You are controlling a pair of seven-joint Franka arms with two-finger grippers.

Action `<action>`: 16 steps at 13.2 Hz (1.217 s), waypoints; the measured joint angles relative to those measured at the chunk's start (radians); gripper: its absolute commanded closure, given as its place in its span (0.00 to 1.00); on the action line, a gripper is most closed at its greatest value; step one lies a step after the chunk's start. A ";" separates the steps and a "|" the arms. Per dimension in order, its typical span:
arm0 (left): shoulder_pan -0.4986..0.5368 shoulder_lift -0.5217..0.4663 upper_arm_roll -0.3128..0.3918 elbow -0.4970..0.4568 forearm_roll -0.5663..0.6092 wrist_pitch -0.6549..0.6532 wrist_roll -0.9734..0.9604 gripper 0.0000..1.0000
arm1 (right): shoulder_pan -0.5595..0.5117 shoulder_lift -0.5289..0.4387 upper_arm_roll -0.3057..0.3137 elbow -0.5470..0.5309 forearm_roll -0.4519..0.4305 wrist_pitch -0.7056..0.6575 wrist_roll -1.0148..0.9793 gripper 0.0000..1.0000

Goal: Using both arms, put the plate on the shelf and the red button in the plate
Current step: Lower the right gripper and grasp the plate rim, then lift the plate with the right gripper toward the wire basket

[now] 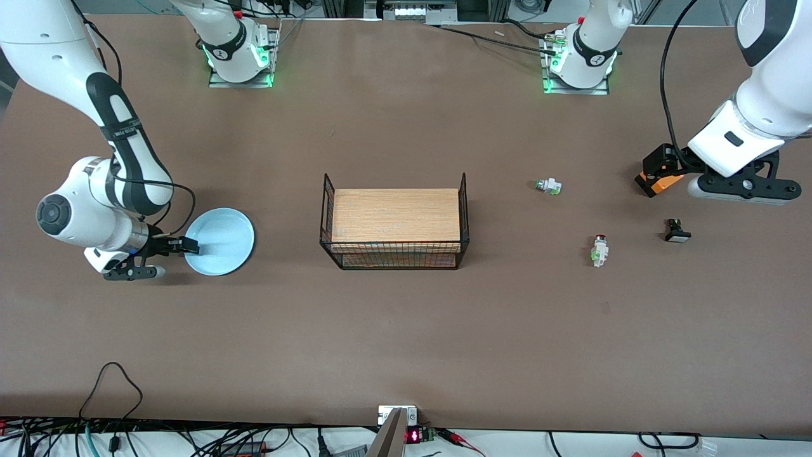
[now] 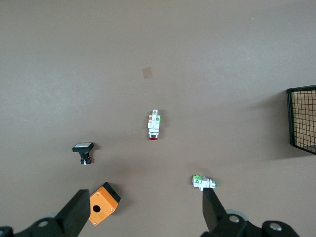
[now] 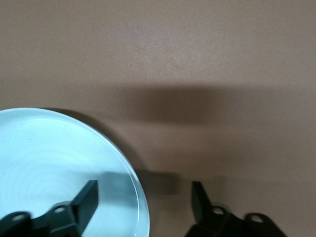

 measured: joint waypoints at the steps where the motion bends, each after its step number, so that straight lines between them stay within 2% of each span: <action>1: 0.000 0.000 0.000 0.000 0.000 0.000 0.000 0.00 | 0.000 0.004 0.000 0.000 0.000 0.001 -0.011 0.45; 3: 0.000 0.000 0.000 0.000 0.000 0.000 0.000 0.00 | 0.000 0.005 0.000 0.000 0.000 0.001 -0.018 0.64; 4: 0.000 0.000 0.000 0.000 0.000 0.000 0.000 0.00 | 0.000 0.005 0.000 0.000 0.000 -0.001 -0.018 0.68; 7: 0.000 0.000 0.000 0.000 0.000 0.000 0.000 0.00 | -0.001 0.005 0.000 0.000 0.000 -0.018 -0.018 1.00; 16: 0.000 0.001 0.000 0.000 0.000 0.000 0.000 0.00 | -0.005 -0.051 0.000 0.005 0.038 -0.117 0.011 1.00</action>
